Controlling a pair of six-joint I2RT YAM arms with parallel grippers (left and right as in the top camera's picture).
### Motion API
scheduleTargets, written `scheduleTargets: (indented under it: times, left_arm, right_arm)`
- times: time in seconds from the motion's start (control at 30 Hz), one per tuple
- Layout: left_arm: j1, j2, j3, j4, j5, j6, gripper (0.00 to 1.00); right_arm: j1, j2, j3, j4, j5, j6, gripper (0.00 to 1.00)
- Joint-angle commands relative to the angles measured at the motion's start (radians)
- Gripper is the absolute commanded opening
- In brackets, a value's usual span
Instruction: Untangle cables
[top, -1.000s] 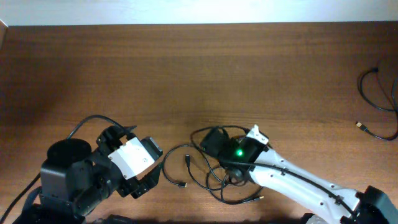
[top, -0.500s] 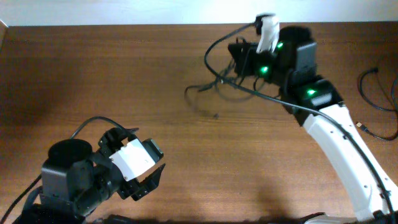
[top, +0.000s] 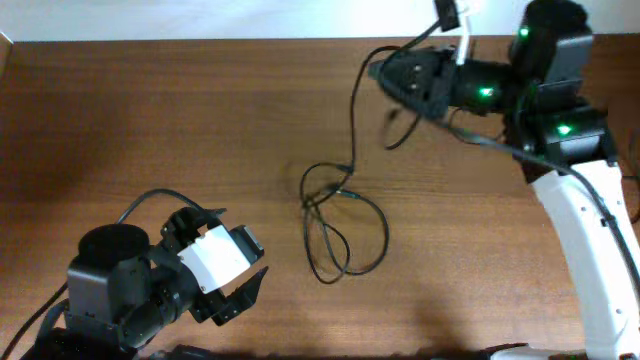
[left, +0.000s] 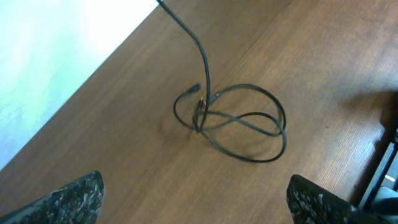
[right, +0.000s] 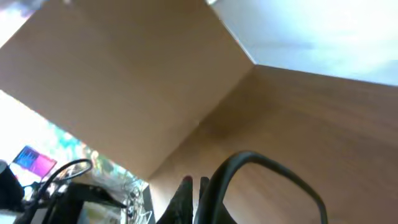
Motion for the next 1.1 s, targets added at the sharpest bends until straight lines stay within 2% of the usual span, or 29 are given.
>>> scheduleTargets:
  times: [0.0,0.07,0.13,0.17,0.27,0.3,0.33,0.37,0.43,0.5,0.57,0.7,0.77,0.87,0.93,1.0,1.07]
  left_arm:
    - [-0.001,-0.003,0.003,0.002,0.037,-0.013,0.96]
    - [-0.001,-0.003,0.003,0.001,0.037,-0.013,0.96]
    - [-0.001,-0.003,0.003,-0.006,0.037,-0.013,0.96]
    - [-0.001,-0.003,0.003,-0.006,0.037,-0.013,0.96]
    - [-0.001,-0.003,0.003,-0.006,0.037,-0.013,0.96]
    - [-0.001,-0.003,0.003,-0.006,0.037,-0.013,0.96]
    - [-0.001,-0.003,0.003,-0.006,0.037,-0.013,0.96]
    - [-0.001,-0.003,0.003,-0.006,0.037,-0.013,0.96]
    - [-0.001,-0.003,0.003,-0.006,0.037,-0.013,0.96]
    - [-0.001,-0.003,0.003,-0.006,0.038,-0.013,0.96]
    - [-0.001,-0.003,0.003,-0.006,0.039,-0.013,0.95]
    - [-0.001,-0.003,0.003,-0.006,0.057,-0.013,0.95]
    - [-0.001,-0.003,0.003,-0.006,0.058,-0.013,0.95]
    - [-0.001,-0.003,0.003,-0.006,0.06,-0.013,0.95]
    - [-0.001,-0.003,0.003,-0.006,0.06,-0.013,0.95]
    - [-0.001,-0.003,0.003,-0.006,0.06,-0.013,0.95]
    - [-0.001,-0.003,0.003,-0.006,0.06,-0.013,0.95]
  right_arm:
    - [0.047,-0.011,0.011,0.319,-0.469,0.096,0.04]
    - [0.091,-0.032,0.011,0.609,-0.469,0.246,0.04]
    - [0.115,-0.043,0.012,0.93,-0.469,0.481,0.04]
    - [0.114,-0.043,0.012,0.965,-0.469,0.546,0.04]
    - [0.069,-0.043,0.059,0.99,-0.457,0.583,0.04]
    - [0.05,-0.043,0.113,0.99,-0.43,0.662,0.04]
    - [0.047,-0.043,0.206,0.99,-0.373,0.849,0.04]
    - [0.047,-0.043,0.251,0.99,-0.356,0.953,0.04]
    - [0.047,-0.047,0.275,0.975,-0.387,1.103,0.04]
    - [0.047,-0.049,0.24,0.737,-0.459,1.112,0.04]
    - [0.047,-0.047,0.134,0.625,-0.464,1.075,0.04]
    - [0.047,-0.047,-0.275,0.623,-0.459,1.056,0.04]
    - [0.032,-0.048,-0.38,0.623,-0.457,1.041,0.04]
    - [-0.058,-0.075,-0.382,0.622,-0.442,1.045,0.04]
    - [-0.198,-0.142,-0.382,0.651,-0.441,1.12,0.04]
    - [-0.341,-0.316,-0.369,0.753,-0.439,1.2,0.04]
    - [-0.356,-0.414,-0.311,0.835,-0.439,1.199,0.04]
